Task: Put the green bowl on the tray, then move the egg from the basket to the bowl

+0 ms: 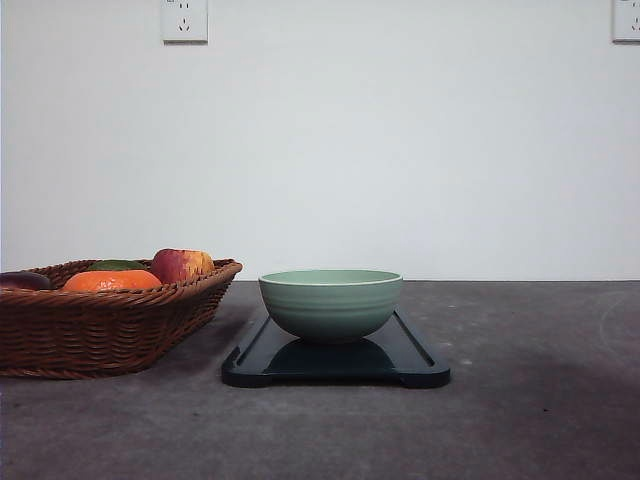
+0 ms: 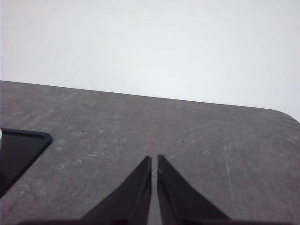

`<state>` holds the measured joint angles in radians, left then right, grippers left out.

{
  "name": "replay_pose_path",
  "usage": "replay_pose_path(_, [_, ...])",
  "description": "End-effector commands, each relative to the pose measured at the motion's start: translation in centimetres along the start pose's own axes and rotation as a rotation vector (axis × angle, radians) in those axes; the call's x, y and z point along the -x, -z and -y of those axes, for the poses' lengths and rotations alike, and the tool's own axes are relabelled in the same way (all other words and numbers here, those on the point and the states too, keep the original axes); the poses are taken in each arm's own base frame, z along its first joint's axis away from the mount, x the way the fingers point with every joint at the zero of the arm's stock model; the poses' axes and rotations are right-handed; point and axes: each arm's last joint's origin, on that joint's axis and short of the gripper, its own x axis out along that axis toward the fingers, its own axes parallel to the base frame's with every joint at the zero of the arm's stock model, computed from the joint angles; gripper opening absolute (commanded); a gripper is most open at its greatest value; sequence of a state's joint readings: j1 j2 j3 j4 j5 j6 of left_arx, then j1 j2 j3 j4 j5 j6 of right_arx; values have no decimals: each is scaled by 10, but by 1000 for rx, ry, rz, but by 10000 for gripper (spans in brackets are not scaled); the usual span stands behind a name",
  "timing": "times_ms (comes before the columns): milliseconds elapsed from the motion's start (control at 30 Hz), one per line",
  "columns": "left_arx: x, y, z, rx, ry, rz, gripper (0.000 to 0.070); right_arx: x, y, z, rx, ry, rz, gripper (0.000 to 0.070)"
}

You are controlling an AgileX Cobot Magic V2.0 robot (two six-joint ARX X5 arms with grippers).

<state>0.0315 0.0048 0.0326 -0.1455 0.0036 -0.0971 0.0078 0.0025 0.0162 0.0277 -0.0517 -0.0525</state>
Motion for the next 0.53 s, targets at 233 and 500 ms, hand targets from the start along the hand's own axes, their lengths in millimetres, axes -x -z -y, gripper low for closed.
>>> replay_pose_path(233, [-2,5,0,-6,3,-8,0,0,1,0,1,0,5,14])
replay_pose_path(500, [-2,5,0,-6,3,-8,0,0,1,0,1,0,5,15])
